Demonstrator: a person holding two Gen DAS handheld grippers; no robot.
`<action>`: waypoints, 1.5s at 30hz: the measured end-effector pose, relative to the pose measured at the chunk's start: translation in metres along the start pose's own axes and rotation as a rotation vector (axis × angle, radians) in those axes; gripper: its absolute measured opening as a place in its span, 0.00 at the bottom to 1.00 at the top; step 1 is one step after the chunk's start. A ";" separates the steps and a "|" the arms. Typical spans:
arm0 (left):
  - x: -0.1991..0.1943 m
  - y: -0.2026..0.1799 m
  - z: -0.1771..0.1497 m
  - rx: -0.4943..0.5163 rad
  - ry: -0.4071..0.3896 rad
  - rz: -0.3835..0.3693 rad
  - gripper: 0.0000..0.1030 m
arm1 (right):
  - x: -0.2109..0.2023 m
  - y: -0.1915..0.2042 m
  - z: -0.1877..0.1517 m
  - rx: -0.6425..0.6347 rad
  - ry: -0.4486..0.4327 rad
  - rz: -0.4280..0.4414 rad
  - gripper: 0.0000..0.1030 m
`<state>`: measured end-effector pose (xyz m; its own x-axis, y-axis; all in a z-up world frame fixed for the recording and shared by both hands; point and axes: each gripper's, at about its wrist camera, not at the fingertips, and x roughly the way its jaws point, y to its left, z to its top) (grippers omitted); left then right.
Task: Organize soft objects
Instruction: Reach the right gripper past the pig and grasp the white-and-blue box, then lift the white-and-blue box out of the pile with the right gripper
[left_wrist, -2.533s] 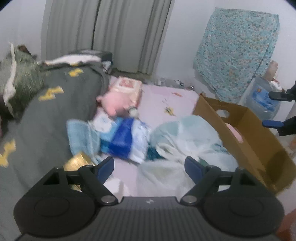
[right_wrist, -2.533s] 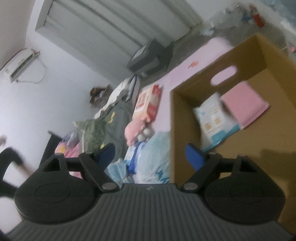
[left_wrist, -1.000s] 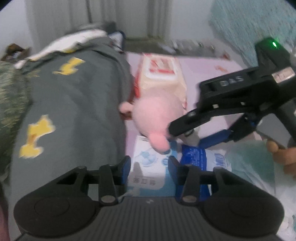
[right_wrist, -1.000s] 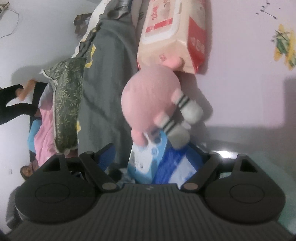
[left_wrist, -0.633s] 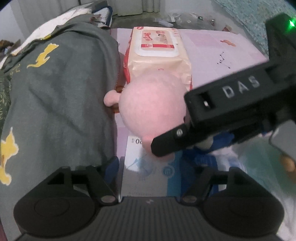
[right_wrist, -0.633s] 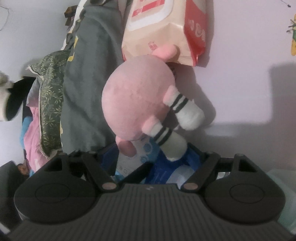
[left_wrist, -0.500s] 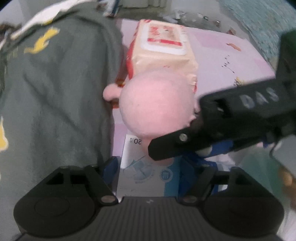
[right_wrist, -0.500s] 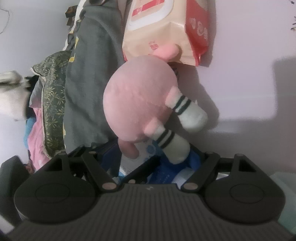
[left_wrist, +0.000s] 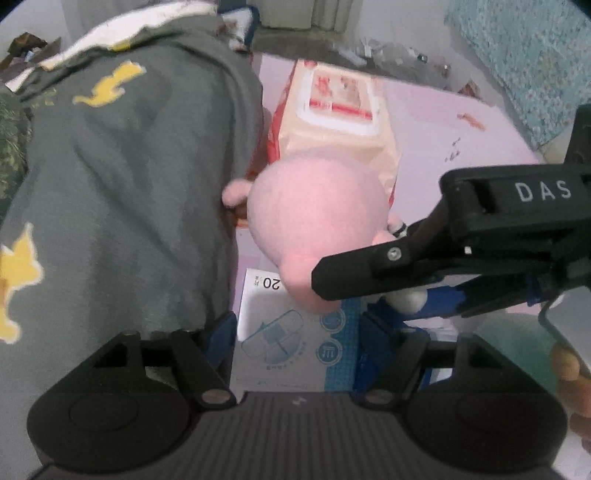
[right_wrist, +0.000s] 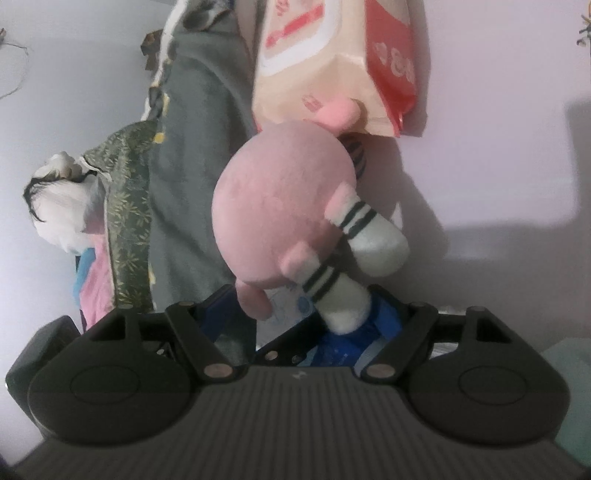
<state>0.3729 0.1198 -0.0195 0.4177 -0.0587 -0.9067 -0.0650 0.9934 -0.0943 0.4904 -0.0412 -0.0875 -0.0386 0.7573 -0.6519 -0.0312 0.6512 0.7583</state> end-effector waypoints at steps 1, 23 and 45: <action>-0.006 -0.001 0.001 -0.001 -0.013 0.004 0.72 | -0.004 0.003 -0.001 -0.007 -0.008 0.006 0.75; -0.096 -0.038 -0.009 -0.099 -0.125 -0.081 0.42 | -0.118 0.051 -0.055 -0.108 -0.120 0.164 0.59; -0.021 -0.041 -0.029 0.277 -0.141 0.186 0.90 | -0.060 0.021 -0.048 -0.091 -0.131 -0.006 0.61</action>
<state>0.3404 0.0774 -0.0086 0.5442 0.1208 -0.8302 0.0878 0.9759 0.1996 0.4439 -0.0752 -0.0328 0.0924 0.7572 -0.6466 -0.1212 0.6531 0.7475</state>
